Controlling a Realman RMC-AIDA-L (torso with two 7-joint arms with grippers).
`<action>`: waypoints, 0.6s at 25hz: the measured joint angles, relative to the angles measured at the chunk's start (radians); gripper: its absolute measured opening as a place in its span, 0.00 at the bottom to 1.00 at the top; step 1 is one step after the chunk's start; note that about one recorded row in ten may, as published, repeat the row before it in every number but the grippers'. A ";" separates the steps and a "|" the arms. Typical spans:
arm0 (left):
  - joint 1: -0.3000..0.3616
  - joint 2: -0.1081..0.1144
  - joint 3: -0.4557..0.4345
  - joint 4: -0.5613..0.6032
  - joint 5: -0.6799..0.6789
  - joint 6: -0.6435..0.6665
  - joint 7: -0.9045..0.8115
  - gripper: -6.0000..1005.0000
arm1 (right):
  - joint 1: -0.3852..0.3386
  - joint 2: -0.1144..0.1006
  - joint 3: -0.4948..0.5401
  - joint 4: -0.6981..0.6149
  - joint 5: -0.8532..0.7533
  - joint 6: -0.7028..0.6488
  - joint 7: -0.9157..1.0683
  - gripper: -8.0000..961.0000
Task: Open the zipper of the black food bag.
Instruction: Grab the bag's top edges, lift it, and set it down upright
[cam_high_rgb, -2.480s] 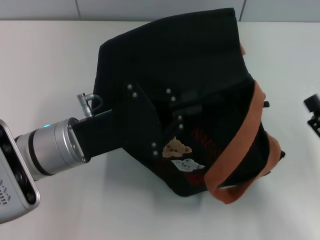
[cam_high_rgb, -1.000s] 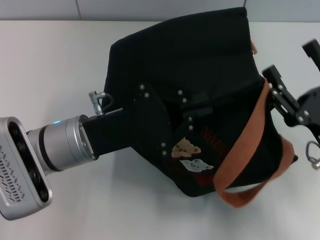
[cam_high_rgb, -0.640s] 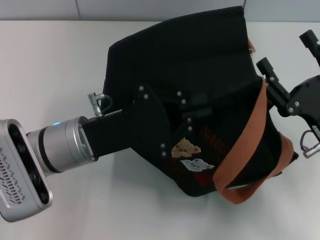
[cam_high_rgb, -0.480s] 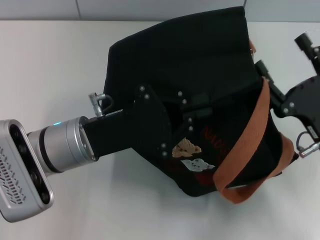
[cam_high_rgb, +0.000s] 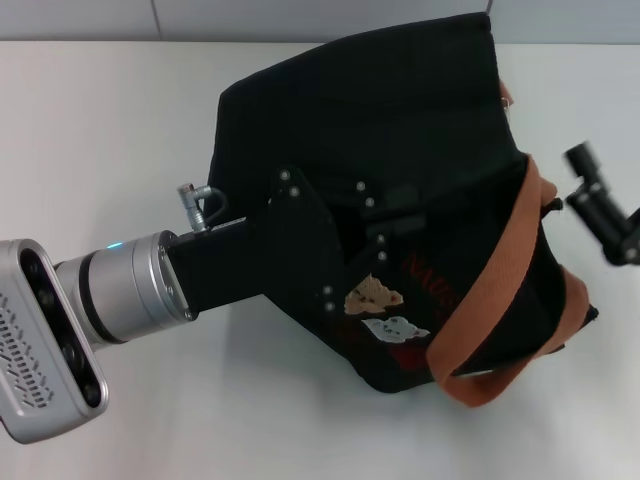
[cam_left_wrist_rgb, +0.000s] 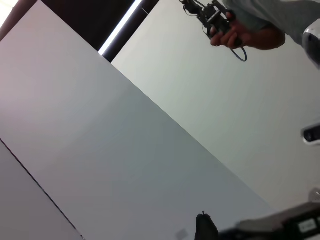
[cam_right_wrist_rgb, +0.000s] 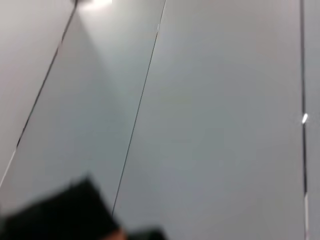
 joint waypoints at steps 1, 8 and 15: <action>-0.001 0.000 0.001 0.000 0.000 0.000 0.000 0.09 | 0.009 0.000 0.012 0.007 0.001 -0.015 0.000 0.87; -0.001 0.000 0.004 0.002 0.000 0.004 0.000 0.09 | 0.119 0.000 0.052 0.021 0.000 0.087 0.005 0.87; 0.000 0.000 0.004 0.007 0.000 0.005 0.002 0.09 | 0.121 -0.006 -0.008 0.010 -0.029 0.158 0.008 0.87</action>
